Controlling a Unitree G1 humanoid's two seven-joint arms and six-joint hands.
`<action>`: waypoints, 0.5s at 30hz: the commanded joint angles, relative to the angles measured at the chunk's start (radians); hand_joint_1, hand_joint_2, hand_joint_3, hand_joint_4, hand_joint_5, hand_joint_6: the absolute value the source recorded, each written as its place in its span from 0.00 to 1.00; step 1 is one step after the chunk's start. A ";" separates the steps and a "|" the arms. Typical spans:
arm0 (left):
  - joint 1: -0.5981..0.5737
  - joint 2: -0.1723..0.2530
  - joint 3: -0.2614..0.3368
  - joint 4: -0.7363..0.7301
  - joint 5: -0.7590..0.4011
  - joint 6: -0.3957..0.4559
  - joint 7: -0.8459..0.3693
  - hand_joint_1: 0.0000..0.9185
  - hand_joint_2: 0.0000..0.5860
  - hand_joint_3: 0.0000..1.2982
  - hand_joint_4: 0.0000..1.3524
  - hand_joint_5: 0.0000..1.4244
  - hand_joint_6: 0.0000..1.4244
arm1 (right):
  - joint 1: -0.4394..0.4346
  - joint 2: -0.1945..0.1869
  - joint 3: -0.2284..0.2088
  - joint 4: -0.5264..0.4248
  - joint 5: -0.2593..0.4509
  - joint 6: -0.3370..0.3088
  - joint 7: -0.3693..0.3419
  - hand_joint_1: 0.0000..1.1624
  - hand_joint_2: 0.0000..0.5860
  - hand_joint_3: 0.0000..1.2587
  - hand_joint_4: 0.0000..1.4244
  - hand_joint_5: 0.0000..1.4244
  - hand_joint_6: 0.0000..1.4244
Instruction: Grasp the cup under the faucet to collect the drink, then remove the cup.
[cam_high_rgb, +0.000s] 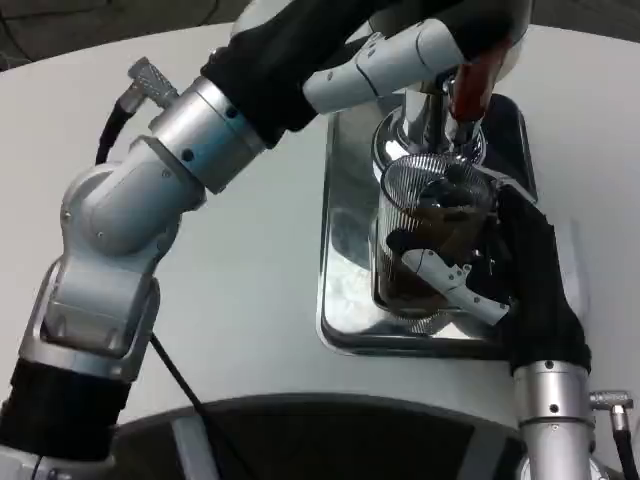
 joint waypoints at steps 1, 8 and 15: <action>0.060 0.031 0.012 -0.081 -0.025 0.027 -0.022 0.00 0.12 0.09 0.14 0.21 0.19 | 0.036 0.005 -0.010 -0.012 0.006 -0.023 -0.012 0.65 0.42 0.45 0.45 0.51 0.30; 0.165 0.074 0.032 -0.204 -0.056 0.084 -0.036 0.00 0.12 0.10 0.15 0.21 0.20 | 0.067 -0.001 -0.024 -0.061 0.007 -0.044 -0.010 0.67 0.38 0.50 0.51 0.59 0.37; 0.292 0.105 0.064 -0.288 -0.072 0.122 -0.038 0.00 0.13 0.10 0.15 0.21 0.20 | 0.111 -0.016 -0.050 -0.126 0.022 -0.054 -0.001 0.68 0.36 0.54 0.55 0.66 0.45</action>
